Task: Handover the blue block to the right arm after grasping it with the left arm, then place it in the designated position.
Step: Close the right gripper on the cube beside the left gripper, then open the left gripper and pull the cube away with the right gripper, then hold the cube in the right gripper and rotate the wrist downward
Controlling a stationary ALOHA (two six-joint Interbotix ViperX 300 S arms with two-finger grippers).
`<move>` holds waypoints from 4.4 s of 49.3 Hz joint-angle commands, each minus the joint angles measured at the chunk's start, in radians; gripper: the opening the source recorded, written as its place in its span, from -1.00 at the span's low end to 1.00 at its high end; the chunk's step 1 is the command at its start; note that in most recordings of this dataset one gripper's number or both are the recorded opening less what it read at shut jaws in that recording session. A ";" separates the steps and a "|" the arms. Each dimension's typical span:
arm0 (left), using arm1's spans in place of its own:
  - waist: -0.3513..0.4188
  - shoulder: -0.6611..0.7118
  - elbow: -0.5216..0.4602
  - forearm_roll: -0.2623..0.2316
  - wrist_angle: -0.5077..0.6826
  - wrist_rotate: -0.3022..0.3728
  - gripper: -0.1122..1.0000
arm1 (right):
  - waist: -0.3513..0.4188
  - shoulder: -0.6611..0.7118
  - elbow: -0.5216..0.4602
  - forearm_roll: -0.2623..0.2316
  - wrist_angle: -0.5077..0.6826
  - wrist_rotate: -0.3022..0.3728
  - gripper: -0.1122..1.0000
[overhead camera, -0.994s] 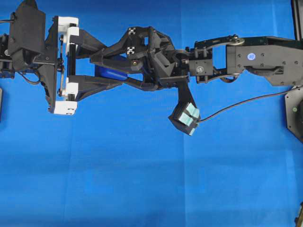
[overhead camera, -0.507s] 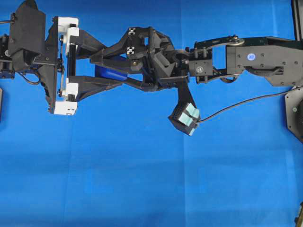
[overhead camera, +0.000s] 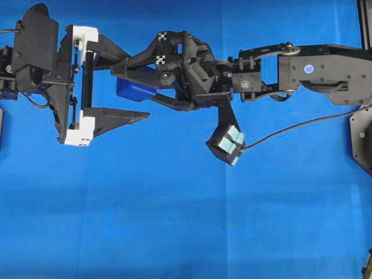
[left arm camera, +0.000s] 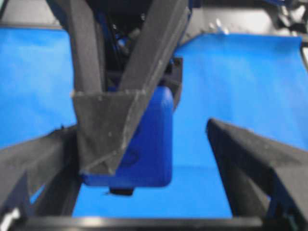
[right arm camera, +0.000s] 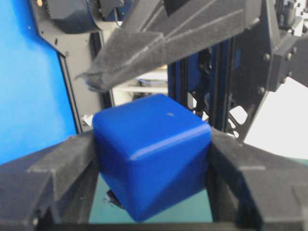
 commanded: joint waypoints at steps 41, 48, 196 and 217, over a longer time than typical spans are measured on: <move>-0.003 -0.160 0.072 -0.002 0.002 0.003 0.88 | 0.011 -0.371 0.298 0.023 0.020 0.011 0.15; -0.002 -0.155 0.071 -0.002 0.002 0.003 0.88 | 0.012 -0.365 0.293 0.025 0.032 0.011 0.15; -0.002 -0.150 0.067 -0.002 -0.006 0.002 0.88 | 0.035 -0.402 0.278 0.179 0.187 1.305 0.15; -0.002 -0.150 0.067 -0.002 -0.006 0.002 0.88 | 0.103 -0.402 0.268 0.207 0.387 1.310 0.15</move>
